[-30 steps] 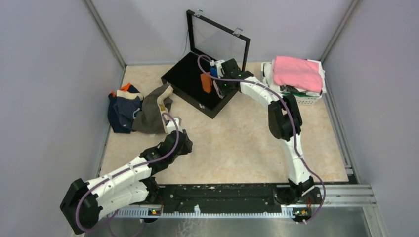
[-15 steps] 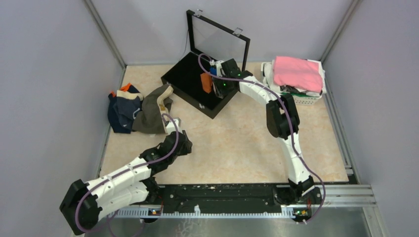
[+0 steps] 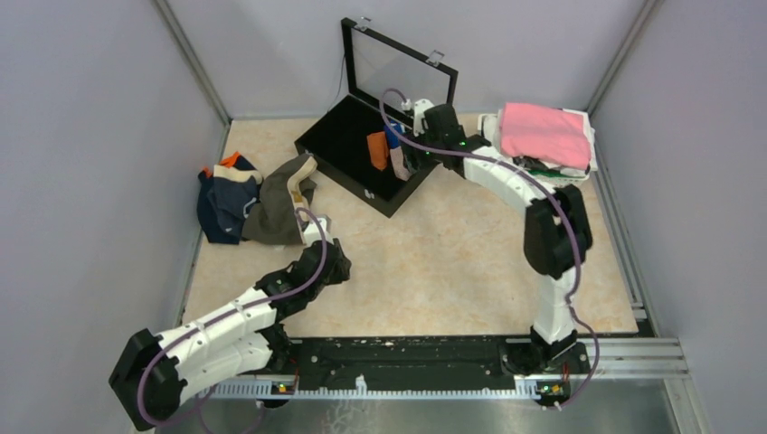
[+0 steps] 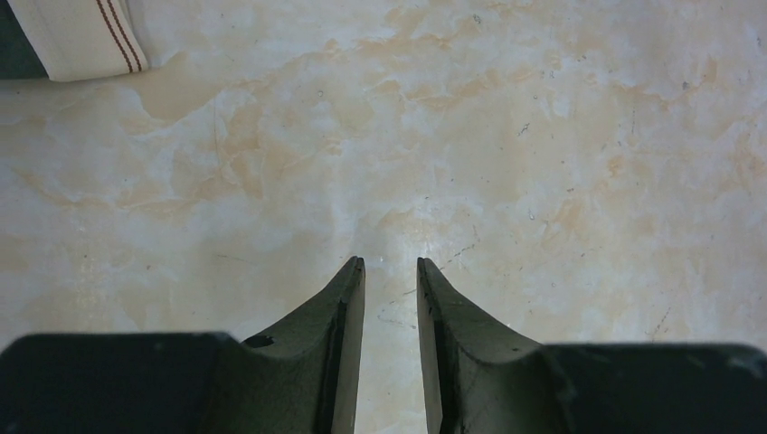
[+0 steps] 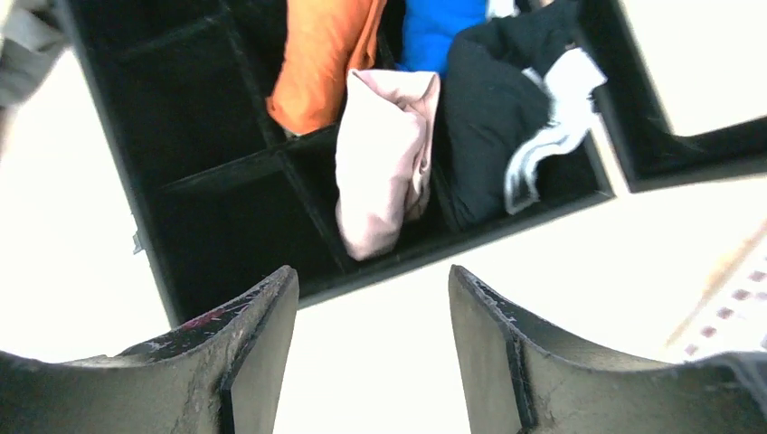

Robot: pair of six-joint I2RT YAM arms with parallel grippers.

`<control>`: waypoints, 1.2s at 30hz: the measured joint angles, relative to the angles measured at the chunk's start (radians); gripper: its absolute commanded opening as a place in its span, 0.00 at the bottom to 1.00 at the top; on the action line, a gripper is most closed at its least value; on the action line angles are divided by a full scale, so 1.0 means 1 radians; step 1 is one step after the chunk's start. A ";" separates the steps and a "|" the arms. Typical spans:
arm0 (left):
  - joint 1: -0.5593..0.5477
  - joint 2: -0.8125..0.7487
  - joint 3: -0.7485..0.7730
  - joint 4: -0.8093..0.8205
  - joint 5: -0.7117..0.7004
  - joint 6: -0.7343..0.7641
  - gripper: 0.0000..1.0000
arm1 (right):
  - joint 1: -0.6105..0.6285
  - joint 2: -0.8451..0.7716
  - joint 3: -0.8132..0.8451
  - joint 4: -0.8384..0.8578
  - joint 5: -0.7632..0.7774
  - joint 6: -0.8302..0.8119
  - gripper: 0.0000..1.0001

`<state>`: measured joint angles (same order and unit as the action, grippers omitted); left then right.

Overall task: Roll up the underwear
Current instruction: Reset both arms

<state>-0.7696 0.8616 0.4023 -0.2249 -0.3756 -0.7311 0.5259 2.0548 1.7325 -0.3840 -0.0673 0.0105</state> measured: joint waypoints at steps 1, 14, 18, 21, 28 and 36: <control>0.002 0.006 0.000 0.001 0.000 0.001 0.34 | 0.000 -0.048 -0.039 0.020 0.005 0.000 0.64; 0.188 0.077 0.090 0.031 0.067 0.087 0.50 | -0.121 -0.603 -0.464 0.191 -0.037 0.172 0.99; 0.266 0.031 0.122 0.023 0.083 0.119 0.69 | -0.202 -0.704 -0.618 0.156 -0.106 0.244 0.99; 0.279 -0.021 0.161 -0.002 0.082 0.143 0.85 | -0.233 -0.767 -0.678 0.090 -0.121 0.272 0.99; 0.279 -0.193 0.240 -0.095 0.017 0.196 0.99 | -0.237 -1.021 -0.771 -0.062 -0.086 0.272 0.99; 0.279 -0.384 0.245 -0.150 -0.008 0.286 0.99 | -0.237 -1.334 -0.930 -0.096 0.003 0.271 0.99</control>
<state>-0.4908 0.4774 0.6476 -0.3744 -0.3840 -0.4446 0.2893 0.7212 0.8028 -0.4801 -0.0639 0.2813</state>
